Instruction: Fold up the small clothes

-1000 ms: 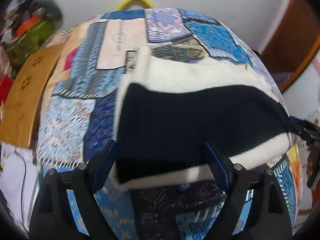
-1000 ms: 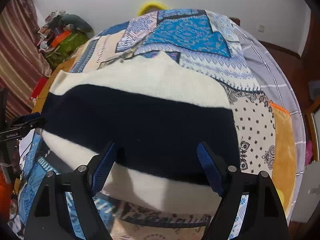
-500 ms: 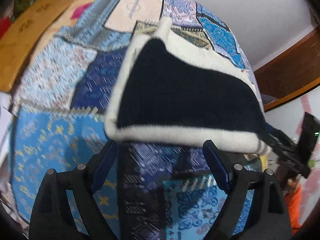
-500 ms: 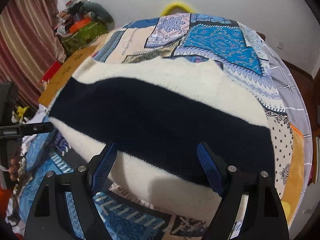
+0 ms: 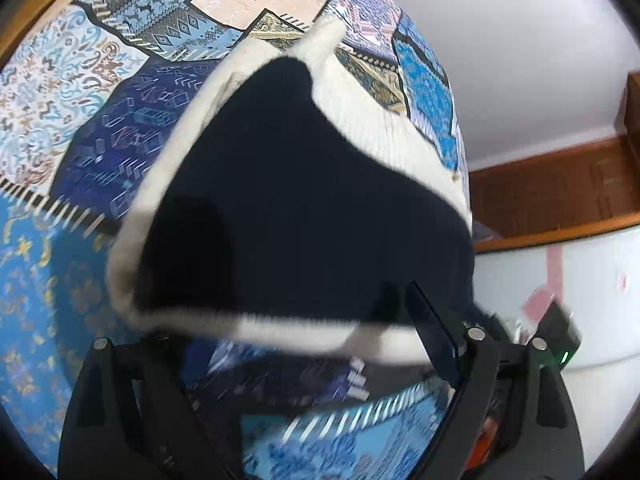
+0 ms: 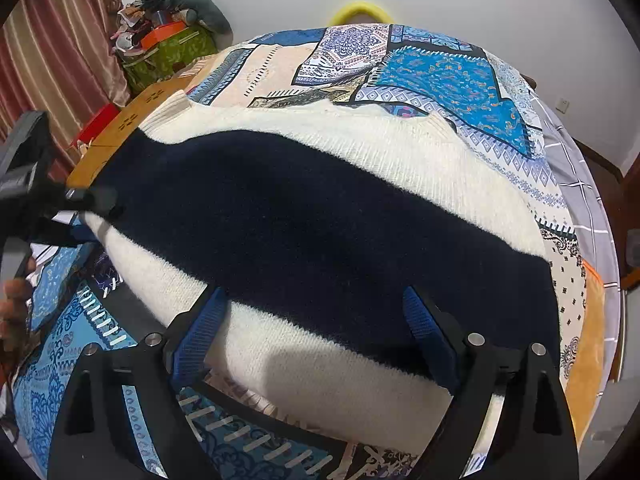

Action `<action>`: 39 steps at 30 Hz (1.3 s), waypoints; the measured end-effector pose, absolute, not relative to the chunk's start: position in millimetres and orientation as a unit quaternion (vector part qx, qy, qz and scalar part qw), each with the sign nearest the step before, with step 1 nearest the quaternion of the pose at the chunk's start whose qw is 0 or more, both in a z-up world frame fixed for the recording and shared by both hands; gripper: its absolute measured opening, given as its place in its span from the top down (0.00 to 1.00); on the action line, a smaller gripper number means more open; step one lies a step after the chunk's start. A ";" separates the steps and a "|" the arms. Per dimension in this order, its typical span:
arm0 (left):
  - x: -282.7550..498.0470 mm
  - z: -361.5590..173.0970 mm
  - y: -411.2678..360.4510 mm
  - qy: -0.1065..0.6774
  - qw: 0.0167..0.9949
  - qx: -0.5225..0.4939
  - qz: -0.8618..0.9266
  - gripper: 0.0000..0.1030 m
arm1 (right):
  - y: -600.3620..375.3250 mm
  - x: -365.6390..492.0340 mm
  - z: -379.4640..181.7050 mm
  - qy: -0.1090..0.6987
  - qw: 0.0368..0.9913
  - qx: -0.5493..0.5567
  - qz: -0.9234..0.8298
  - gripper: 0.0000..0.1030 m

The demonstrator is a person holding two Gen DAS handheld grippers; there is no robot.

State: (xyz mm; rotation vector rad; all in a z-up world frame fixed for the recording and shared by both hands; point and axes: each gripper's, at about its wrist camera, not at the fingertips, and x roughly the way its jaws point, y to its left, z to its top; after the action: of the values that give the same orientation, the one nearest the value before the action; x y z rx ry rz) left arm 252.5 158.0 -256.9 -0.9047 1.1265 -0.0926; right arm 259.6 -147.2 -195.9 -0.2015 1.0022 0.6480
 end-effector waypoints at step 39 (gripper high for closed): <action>266.0 -137.2 228.4 0.383 0.881 -0.220 0.172 0.77 | -182.1 265.6 -174.2 0.468 0.834 -0.048 0.288 0.14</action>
State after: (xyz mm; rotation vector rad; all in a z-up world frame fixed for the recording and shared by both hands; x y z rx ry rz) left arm 266.0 228.4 -137.2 -0.4592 0.7979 0.3574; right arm 265.6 -182.1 -174.2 -0.1021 0.9903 0.6098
